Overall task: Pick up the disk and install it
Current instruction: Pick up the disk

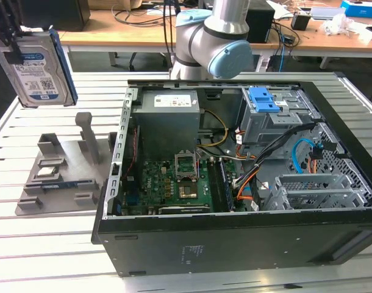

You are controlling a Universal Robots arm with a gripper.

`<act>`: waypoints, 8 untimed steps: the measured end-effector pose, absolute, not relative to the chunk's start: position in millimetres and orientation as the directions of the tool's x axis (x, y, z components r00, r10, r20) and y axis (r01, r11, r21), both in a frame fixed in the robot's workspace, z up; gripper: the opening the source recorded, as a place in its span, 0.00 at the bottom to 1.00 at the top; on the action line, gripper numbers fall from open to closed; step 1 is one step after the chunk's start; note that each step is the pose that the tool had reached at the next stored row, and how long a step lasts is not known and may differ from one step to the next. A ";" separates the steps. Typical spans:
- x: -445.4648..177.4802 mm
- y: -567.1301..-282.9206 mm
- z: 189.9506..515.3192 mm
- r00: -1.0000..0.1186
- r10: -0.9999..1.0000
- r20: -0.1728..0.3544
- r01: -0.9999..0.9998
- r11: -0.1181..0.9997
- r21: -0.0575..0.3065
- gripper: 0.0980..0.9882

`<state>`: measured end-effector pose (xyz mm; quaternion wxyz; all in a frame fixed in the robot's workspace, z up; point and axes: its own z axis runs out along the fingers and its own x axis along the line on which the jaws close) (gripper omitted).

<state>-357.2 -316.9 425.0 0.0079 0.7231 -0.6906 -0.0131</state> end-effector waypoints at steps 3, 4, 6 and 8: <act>-357.2 -316.9 434.0 0.046 -0.999 -0.008 -0.999 -0.046 0.030 0.30; -357.2 -316.9 438.2 0.046 -0.999 -0.008 -0.999 -0.046 0.030 0.30; -357.2 -316.9 446.0 0.046 -0.999 -0.008 -0.999 -0.046 0.030 0.30; -357.2 -316.9 451.0 0.046 -0.999 -0.008 -0.999 -0.046 0.030 0.30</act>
